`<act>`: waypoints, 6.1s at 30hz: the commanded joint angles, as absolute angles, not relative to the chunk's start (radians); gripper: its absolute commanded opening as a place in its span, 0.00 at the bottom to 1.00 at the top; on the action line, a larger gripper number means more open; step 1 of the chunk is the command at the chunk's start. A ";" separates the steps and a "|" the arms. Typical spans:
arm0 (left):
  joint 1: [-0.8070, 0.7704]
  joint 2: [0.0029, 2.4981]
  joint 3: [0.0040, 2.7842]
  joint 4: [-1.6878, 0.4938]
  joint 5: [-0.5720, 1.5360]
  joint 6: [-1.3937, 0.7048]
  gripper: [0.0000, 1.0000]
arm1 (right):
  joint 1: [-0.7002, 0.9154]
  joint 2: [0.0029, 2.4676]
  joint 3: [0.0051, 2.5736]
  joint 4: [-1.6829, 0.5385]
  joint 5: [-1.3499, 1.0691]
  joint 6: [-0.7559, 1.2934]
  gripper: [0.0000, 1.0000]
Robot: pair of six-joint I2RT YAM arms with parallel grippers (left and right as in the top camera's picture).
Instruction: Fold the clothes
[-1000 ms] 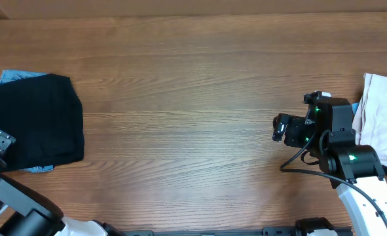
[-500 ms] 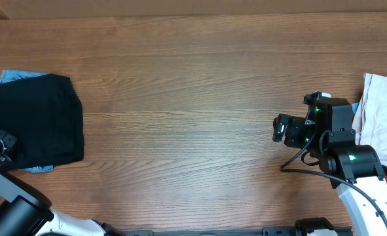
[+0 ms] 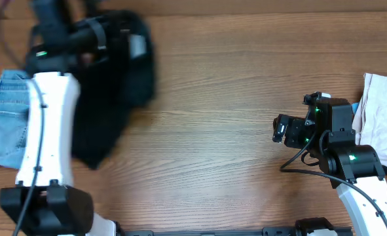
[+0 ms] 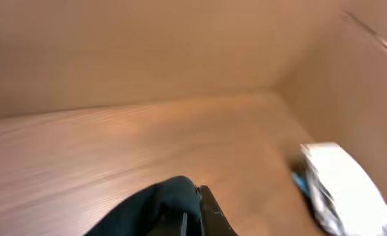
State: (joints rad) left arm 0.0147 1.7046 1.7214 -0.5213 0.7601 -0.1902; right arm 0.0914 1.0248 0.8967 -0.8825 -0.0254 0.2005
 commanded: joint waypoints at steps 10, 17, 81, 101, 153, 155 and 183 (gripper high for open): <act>-0.169 1.585 1.799 -0.698 0.780 0.082 0.04 | 0.089 1.012 0.922 -0.881 -0.019 0.193 1.00; -0.168 1.219 1.799 -0.536 0.369 0.085 0.04 | 0.089 1.036 0.922 -0.881 -0.019 0.193 1.00; 0.015 1.684 1.885 -1.046 -0.243 0.061 0.04 | 0.091 1.047 0.923 -0.874 -0.354 0.074 1.00; 0.172 1.762 1.874 -1.449 0.188 -0.228 1.00 | 0.178 1.338 0.923 -0.750 -0.738 0.055 1.00; -0.459 1.762 1.034 -1.064 -0.419 -0.274 0.04 | 0.149 1.338 0.930 -0.794 -0.329 0.130 1.00; -0.459 1.760 1.063 -1.131 -0.438 -0.343 0.04 | 0.149 1.338 0.930 -0.794 -0.329 0.125 1.00; -0.323 1.477 1.743 -1.137 -0.765 -0.090 0.04 | 0.707 1.674 0.931 -0.205 -0.293 0.627 0.91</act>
State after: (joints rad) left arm -0.3450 1.4757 1.7065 -1.1469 -0.6968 -0.1085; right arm 0.7074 1.6157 0.9138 -0.2367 -0.3351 0.5457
